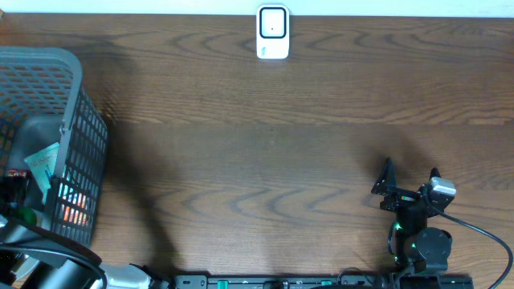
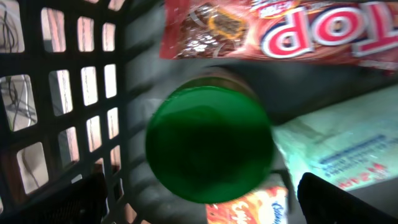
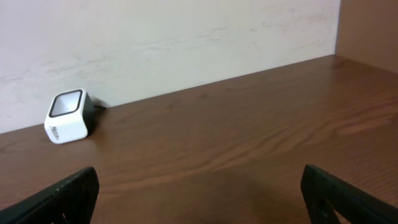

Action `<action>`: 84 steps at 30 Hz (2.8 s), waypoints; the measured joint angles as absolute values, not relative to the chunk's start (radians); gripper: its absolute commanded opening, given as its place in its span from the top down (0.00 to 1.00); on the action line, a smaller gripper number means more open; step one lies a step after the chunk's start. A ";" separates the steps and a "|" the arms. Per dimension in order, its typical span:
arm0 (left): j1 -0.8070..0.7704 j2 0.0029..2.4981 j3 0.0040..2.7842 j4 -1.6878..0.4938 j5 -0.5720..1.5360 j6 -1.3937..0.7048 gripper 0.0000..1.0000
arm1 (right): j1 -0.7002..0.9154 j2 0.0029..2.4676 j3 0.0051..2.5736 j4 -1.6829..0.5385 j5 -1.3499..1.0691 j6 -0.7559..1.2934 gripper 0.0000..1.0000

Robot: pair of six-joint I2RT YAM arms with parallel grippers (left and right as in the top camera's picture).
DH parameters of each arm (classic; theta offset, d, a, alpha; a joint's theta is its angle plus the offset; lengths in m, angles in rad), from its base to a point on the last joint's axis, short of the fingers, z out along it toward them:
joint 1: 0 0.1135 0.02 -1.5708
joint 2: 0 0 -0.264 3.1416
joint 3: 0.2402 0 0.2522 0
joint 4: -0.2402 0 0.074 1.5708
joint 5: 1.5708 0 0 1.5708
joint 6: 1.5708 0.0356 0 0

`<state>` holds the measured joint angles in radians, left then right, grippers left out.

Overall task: Scan the item barcode
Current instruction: 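Grasp the green-capped white bottle in the basket with the left gripper, then lift the bottle out and set it upright on the table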

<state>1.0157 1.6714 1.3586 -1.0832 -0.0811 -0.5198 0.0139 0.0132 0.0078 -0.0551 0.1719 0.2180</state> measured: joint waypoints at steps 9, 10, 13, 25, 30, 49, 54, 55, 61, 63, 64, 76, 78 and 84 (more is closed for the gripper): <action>1.028 1.671 1.343 -1.021 -0.081 -0.520 0.02 | 0.014 0.013 0.008 -0.055 0.172 0.218 0.01; 1.028 1.670 1.338 -1.009 -0.081 -0.520 0.02 | 0.014 0.013 0.008 -0.055 0.172 0.218 0.01; 1.028 1.670 1.306 -0.974 -0.081 -0.520 0.02 | 0.014 0.013 0.008 -0.055 0.172 0.218 0.01; 1.028 1.673 1.195 -0.861 -0.080 -0.519 0.02 | 0.014 0.013 0.008 -0.056 0.172 0.218 0.01; 1.028 1.704 1.184 -0.837 -0.077 -0.520 0.02 | 0.014 0.013 0.008 -0.055 0.172 0.218 0.01; 1.028 1.739 1.211 -0.881 0.007 -0.520 0.32 | 0.014 0.013 0.008 -0.055 0.172 0.218 0.01; 1.028 1.671 1.336 -0.939 0.113 -0.516 0.32 | 0.014 0.013 0.008 -0.056 0.171 0.218 0.01; 1.028 1.643 1.372 -0.944 0.138 -0.516 0.32 | 0.014 0.013 0.008 -0.056 0.171 0.218 0.01; 1.018 1.398 1.575 -0.926 0.381 -0.507 0.31 | 0.014 0.013 0.008 -0.055 0.171 0.218 0.01; 0.991 1.319 1.603 -0.895 0.477 -0.492 0.32 | 0.014 0.013 0.008 -0.055 0.171 0.218 0.01; 0.966 1.285 1.608 -0.881 0.516 -0.487 0.32 | 0.014 0.013 0.008 -0.055 0.172 0.218 0.01; 0.299 1.124 1.607 -0.937 0.609 -0.384 0.32 | 0.014 0.013 0.008 -0.055 0.172 0.218 0.01; 0.189 1.144 1.590 -0.961 0.556 -0.375 0.31 | 0.014 0.013 0.008 -0.056 0.171 0.218 0.01; -0.078 1.290 1.502 -0.997 0.384 -0.327 0.31 | 0.014 0.013 0.008 -0.056 0.171 0.218 0.01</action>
<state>-0.0776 1.2900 1.5024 -0.9970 0.3843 -0.3267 0.0139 0.0132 0.0078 -0.0555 0.1715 0.2180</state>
